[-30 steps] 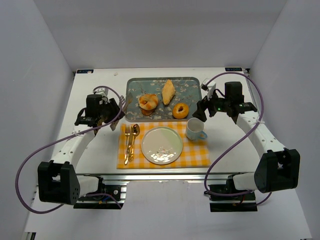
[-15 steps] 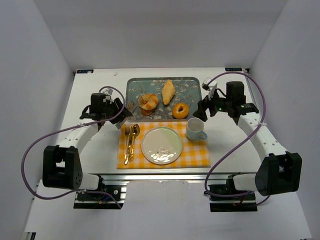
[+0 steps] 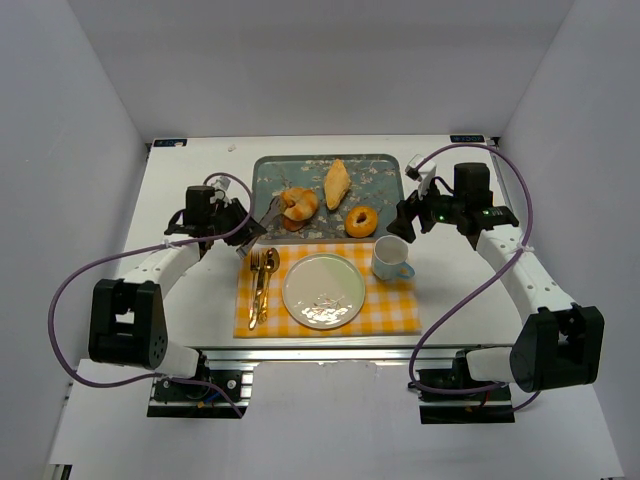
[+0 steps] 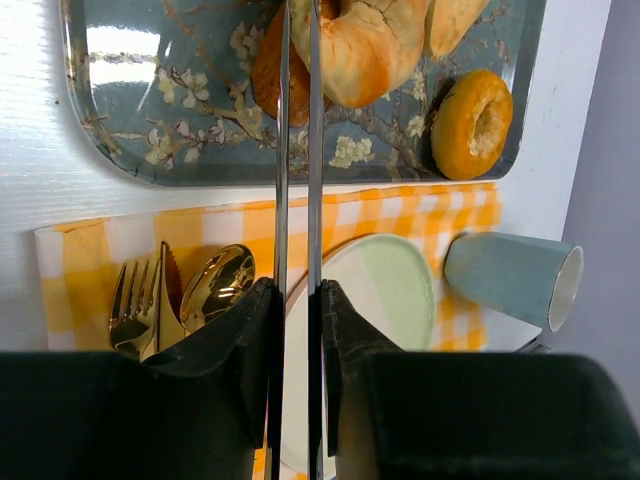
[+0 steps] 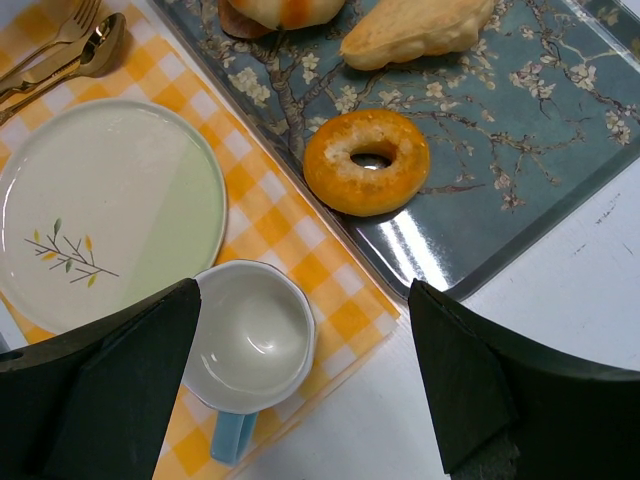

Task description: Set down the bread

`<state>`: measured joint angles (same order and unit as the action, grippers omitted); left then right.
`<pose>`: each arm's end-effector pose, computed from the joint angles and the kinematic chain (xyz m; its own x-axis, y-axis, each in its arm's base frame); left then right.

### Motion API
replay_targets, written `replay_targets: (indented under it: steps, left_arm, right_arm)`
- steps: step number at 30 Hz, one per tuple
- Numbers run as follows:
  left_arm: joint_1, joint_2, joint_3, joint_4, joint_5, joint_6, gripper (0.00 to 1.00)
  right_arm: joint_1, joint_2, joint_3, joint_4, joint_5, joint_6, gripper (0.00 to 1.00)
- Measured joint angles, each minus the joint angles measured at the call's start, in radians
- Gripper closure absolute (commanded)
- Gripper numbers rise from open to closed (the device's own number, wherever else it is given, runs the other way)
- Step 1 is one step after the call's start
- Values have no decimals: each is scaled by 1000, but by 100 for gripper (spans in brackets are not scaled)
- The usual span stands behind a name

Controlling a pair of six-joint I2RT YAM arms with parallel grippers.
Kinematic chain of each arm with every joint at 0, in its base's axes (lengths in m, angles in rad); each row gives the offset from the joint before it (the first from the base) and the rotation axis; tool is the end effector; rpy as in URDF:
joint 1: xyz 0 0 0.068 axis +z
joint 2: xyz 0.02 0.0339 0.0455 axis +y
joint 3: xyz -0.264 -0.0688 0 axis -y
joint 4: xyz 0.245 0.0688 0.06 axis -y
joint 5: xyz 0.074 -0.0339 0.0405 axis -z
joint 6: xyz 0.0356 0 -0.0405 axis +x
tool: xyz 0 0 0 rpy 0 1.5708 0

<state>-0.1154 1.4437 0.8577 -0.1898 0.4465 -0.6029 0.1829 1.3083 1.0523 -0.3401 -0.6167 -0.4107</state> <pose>0.2958 -0.0498 0.2156 -0.8055 -0.4215 -0.4165 -0.0567 0.7545 -0.6539 0.2804 0.0728 0.3066 -0.2590 -0.3791 -0.8883 -0.7879 0.6149 -0.0327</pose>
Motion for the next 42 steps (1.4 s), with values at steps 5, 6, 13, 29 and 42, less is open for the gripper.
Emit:
replay_targets:
  steps: [5, 6, 13, 29, 42]
  left_arm:
    - [0, -20, -2, 11, 5, -10, 87]
    - [0, -33, -7, 15, 8, -11, 88]
    - [0, -192, -59, 14, 52, -3, 90]
    - [-34, -513, -320, -102, 304, -30, 89]
    - [-188, -536, -367, -224, 319, -46, 80]
  right_arm:
    - [0, 0, -2, -1, 0, 3, 11]
    - [0, 0, -2, -1, 0, 3, 11]
    - [0, -6, -2, 0, -3, 3, 11]
    - [0, -9, -3, -1, -23, -8, 11]
    - [-1, -5, -3, 6, -42, -8, 11]
